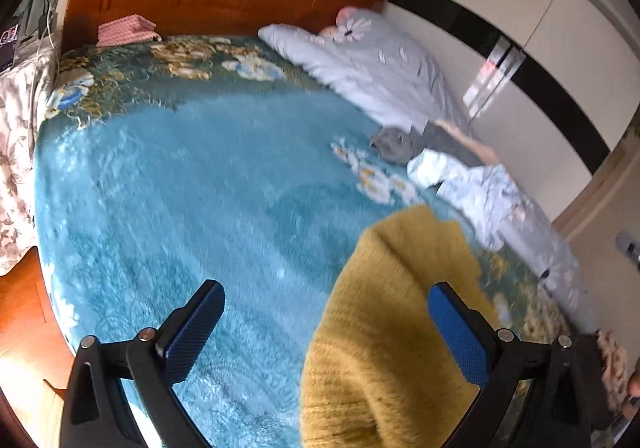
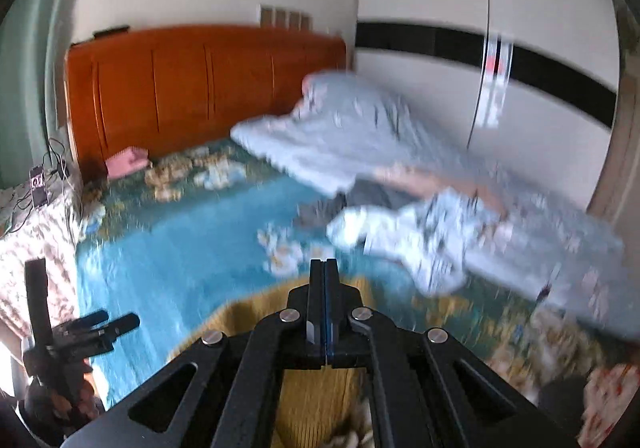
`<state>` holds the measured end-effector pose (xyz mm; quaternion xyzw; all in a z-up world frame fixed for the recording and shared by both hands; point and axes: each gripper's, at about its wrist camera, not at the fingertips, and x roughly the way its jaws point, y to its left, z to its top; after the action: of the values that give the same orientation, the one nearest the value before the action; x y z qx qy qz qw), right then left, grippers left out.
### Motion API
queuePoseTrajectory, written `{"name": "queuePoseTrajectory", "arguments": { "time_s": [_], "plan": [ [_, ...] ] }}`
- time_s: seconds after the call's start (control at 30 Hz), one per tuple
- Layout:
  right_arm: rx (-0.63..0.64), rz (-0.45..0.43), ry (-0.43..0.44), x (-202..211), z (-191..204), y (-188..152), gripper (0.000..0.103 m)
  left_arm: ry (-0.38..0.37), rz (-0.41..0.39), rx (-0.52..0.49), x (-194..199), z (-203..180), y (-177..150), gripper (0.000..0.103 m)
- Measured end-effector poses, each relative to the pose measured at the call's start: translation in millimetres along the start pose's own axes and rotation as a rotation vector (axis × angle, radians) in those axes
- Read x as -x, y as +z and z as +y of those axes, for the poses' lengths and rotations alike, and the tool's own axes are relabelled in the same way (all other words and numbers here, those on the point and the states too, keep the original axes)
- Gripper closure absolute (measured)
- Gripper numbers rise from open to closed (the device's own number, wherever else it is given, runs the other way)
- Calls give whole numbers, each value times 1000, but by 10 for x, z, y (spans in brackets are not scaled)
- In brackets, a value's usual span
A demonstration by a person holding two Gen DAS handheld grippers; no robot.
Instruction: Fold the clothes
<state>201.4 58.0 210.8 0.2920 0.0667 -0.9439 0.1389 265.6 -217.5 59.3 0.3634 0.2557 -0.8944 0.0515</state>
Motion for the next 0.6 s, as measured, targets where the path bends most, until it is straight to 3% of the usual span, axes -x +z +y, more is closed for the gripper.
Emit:
{"name": "queuePoseTrajectory", "arguments": {
  "time_s": [0.17,0.27,0.3,0.47,0.53,0.6],
  "plan": [
    [-68,147,59,-353,-258,-662,100,-4,47,-6,-82,65,-118,0],
    [-176,227,105,-531,-461,-1092,69,-36,50,-101,-58,-138,-117,0],
    [-219,257,115,-592,-533,-1227,61,-65,59,-158,-51,-295,-113,0],
    [-343,299,81,-654,-809,-1637,58,-169,126,-467,-106,-1185,-169,0],
    [-396,288,70,-594,-933,-1712,33,-184,157,-640,-194,-1634,-312,0],
    [-452,270,52,-515,-1075,-1764,19,-142,174,-831,-306,-2017,-512,0]
  ]
}}
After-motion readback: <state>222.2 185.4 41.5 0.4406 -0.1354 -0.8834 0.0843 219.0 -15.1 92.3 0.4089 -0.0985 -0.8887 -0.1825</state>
